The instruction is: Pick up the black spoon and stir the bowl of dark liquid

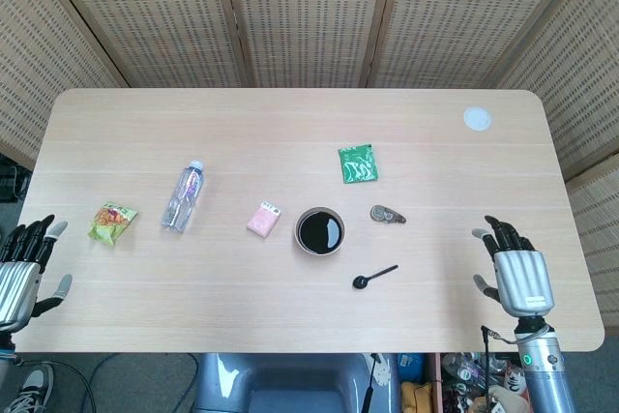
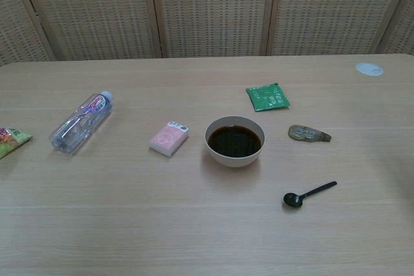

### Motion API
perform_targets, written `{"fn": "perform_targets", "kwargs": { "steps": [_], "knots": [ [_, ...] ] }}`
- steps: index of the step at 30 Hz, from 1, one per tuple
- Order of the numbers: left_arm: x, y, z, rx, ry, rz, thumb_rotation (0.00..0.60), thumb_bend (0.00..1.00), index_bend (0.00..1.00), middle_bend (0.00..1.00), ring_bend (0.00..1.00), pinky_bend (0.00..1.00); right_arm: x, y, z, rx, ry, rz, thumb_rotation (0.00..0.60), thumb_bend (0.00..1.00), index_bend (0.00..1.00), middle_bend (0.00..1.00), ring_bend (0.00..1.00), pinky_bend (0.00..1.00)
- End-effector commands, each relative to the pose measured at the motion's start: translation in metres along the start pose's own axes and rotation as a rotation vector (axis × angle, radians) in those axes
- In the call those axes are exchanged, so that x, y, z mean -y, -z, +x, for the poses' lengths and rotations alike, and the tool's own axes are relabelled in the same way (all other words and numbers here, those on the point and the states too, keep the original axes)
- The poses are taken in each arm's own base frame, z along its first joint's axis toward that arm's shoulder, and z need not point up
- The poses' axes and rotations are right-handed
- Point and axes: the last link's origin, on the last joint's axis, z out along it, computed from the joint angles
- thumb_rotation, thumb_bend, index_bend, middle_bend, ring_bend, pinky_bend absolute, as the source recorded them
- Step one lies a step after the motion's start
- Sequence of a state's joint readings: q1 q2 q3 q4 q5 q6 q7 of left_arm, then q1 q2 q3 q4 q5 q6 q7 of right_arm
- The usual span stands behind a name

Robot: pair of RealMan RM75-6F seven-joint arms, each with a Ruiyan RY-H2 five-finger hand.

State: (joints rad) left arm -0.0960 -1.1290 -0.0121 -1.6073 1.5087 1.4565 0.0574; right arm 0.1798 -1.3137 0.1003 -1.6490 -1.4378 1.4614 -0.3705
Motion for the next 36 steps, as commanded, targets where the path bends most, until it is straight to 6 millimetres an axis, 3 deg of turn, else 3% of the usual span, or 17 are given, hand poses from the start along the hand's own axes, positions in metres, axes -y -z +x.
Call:
{"fn": "perform_targets", "kwargs": {
  "steps": [1, 15, 21, 27, 32, 36],
  "knots": [
    [0.0, 0.0, 0.0, 0.0, 0.0, -0.001, 0.6, 0.41, 0.05, 0.0, 0.0, 0.0, 0.0, 0.0, 0.0, 0.0, -0.001, 0.0, 0.6, 0.31, 0.31, 0.24, 0.21, 0.42],
    [0.003, 0.005, 0.003, -0.008, -0.005, 0.011, 0.6, 0.41, 0.05, 0.0, 0.0, 0.0, 0.004, -0.002, 0.003, -0.011, -0.041, 0.033, 0.6, 0.31, 0.31, 0.26, 0.21, 0.42],
    [0.0, 0.004, 0.004, -0.009, -0.001, 0.003, 0.6, 0.41, 0.05, 0.0, 0.0, 0.0, 0.016, -0.009, 0.008, -0.022, -0.061, 0.108, 0.6, 0.31, 0.31, 0.32, 0.23, 0.42],
    [0.0, 0.001, 0.005, -0.011, -0.004, -0.004, 0.6, 0.41, 0.05, 0.0, 0.0, 0.0, 0.036, -0.022, 0.008, 0.02, -0.098, 0.224, 0.6, 0.31, 0.31, 0.42, 0.35, 0.44],
    [0.0, 0.001, 0.006, -0.013, -0.007, -0.008, 0.6, 0.41, 0.05, 0.0, 0.0, 0.0, 0.055, -0.031, 0.003, 0.072, -0.091, 0.318, 0.6, 0.31, 0.31, 0.57, 0.55, 0.66],
    [0.002, 0.0, 0.008, -0.019, -0.009, -0.003, 0.6, 0.41, 0.05, 0.0, 0.0, 0.0, 0.072, -0.041, -0.008, 0.146, -0.067, 0.403, 0.6, 0.31, 0.35, 0.67, 0.69, 0.78]
  ]
}}
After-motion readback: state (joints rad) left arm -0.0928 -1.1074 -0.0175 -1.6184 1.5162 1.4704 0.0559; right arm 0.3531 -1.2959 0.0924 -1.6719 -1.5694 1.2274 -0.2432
